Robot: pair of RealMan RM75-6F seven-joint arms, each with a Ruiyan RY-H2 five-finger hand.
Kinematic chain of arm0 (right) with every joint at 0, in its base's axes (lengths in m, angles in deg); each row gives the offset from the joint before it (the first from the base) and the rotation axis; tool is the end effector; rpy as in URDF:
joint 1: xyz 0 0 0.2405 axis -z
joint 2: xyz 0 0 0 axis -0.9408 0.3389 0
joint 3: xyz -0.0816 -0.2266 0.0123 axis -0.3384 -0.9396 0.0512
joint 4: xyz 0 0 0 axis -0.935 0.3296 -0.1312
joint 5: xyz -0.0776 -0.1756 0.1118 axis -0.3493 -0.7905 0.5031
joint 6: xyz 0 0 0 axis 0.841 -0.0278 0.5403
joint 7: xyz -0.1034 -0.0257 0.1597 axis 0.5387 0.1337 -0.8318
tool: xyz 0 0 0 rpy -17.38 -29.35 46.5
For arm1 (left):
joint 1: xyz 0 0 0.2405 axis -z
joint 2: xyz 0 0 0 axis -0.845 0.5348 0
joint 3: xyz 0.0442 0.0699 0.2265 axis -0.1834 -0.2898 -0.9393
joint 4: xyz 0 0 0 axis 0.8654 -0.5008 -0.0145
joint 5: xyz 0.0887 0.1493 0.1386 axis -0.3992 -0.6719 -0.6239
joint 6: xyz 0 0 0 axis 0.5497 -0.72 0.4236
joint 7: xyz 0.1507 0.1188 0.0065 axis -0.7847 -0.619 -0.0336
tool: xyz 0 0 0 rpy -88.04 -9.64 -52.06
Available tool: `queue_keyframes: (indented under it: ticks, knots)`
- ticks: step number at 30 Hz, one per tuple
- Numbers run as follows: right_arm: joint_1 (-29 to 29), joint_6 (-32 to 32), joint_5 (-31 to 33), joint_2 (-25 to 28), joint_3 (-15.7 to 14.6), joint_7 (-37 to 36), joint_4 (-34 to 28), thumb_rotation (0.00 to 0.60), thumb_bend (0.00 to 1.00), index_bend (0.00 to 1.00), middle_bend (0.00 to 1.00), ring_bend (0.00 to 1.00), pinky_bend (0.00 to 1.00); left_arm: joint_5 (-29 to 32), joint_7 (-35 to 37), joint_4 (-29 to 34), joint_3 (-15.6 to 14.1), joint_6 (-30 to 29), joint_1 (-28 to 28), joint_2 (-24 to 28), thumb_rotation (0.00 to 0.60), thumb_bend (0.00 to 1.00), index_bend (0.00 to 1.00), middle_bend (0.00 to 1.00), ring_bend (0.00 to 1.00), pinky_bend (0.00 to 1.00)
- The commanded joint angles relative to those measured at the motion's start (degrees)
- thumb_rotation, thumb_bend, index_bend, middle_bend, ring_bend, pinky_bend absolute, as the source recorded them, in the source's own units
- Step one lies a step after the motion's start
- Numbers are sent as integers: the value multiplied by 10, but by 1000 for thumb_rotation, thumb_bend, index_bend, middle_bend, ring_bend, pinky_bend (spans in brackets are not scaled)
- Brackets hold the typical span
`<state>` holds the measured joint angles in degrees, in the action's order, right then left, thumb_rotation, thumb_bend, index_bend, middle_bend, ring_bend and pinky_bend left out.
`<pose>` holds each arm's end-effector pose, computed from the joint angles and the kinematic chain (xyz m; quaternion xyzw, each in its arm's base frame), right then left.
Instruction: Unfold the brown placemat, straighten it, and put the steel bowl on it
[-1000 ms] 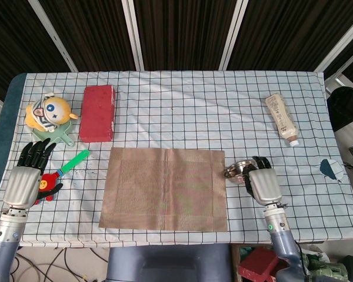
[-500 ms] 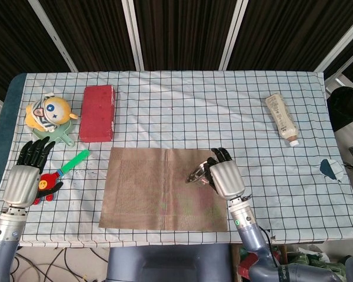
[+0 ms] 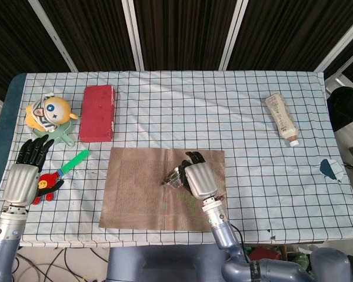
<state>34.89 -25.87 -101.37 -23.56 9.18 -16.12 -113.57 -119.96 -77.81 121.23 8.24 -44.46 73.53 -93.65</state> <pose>-0.0381 -0.3276 -0.0781 0.6567 -0.3816 0.4878 0.4303 -0.2352 0.2893 0.1058 -0.6034 -0.3350 -0.4805 0.5411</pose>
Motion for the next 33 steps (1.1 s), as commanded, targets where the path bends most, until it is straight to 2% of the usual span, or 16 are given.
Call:
queue_keyframes:
  ticks: [1, 5, 7, 10, 12, 15, 24, 33]
  knots:
    - [-14, 5, 10, -34, 6, -8, 28, 600, 576, 729, 481, 175, 183, 3, 3, 0, 3, 2, 0, 2, 600, 72, 33, 6, 1, 0]
    - [-20, 6, 18, -58, 8, -16, 56, 600, 576, 728, 474, 175, 183, 5, 7, 1, 5, 5, 0, 4, 600, 72, 33, 5, 1, 0]
    - [-19, 4, 17, -63, 5, -21, 71, 600, 539, 728, 461, 175, 183, 6, 9, 1, 5, 6, 1, 5, 600, 72, 33, 5, 1, 0]
    - [-14, 2, 15, -60, -5, -25, 82, 600, 372, 673, 395, 171, 182, 4, 11, 2, 5, 8, 1, 5, 600, 72, 32, 5, 1, 0]
    - [-9, 0, 14, -53, -11, -24, 81, 600, 298, 568, 337, 159, 178, 1, 11, 1, 4, 9, 1, 5, 600, 71, 32, 5, 1, 0]
    - [2, -8, 9, -36, -23, -23, 65, 600, 257, 465, 283, 142, 175, -2, 8, 1, 2, 11, 2, 3, 600, 71, 32, 4, 1, 0]
    - [55, -46, -7, 20, -77, -23, -19, 600, 188, 265, 161, 90, 169, -8, -1, -2, -2, 13, 1, -1, 600, 71, 30, 2, 1, 0]
    - [93, -80, -29, 72, -113, -22, -75, 600, 152, 186, 122, 70, 169, -17, -8, -7, -4, 6, -2, -6, 600, 70, 30, 2, 1, 0]
